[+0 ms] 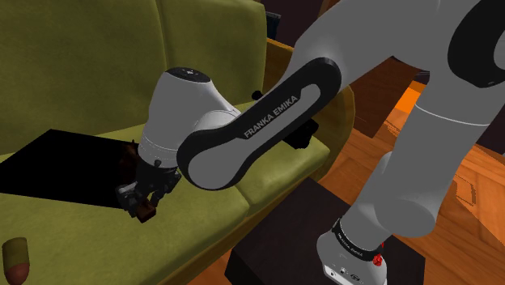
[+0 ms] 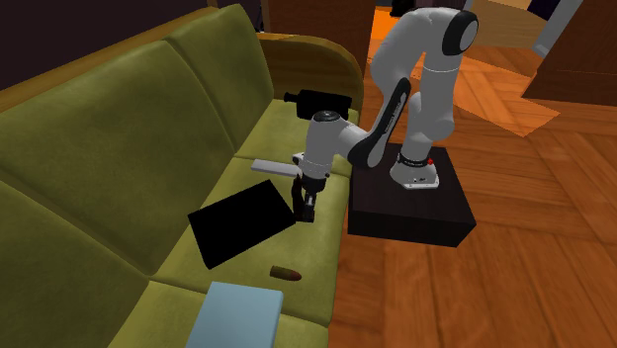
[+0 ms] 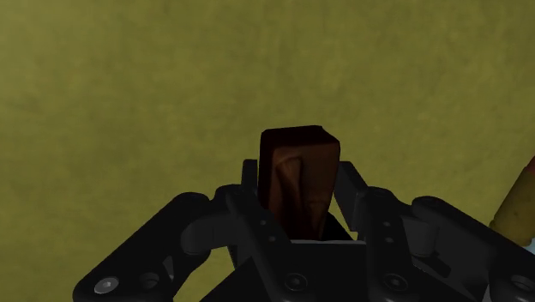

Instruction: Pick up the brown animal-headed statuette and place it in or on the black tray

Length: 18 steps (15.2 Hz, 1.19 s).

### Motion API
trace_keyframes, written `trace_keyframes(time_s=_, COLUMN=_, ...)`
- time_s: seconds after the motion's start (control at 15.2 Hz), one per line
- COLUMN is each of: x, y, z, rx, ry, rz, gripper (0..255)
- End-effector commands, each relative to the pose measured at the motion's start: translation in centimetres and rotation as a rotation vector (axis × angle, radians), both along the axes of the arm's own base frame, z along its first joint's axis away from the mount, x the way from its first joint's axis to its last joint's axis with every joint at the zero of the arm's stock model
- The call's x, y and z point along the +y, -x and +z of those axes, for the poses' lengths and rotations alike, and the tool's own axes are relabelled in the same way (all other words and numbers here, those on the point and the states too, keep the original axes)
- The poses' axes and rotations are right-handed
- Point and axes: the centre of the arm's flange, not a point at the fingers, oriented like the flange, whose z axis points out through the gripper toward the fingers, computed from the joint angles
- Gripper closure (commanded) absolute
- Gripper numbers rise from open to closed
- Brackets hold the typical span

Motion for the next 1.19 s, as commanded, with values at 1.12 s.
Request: trace_keyframes(time_s=1.12, x=0.0, y=0.0, z=5.3, rx=0.000, ry=0.000, rz=0.000, gripper=255)
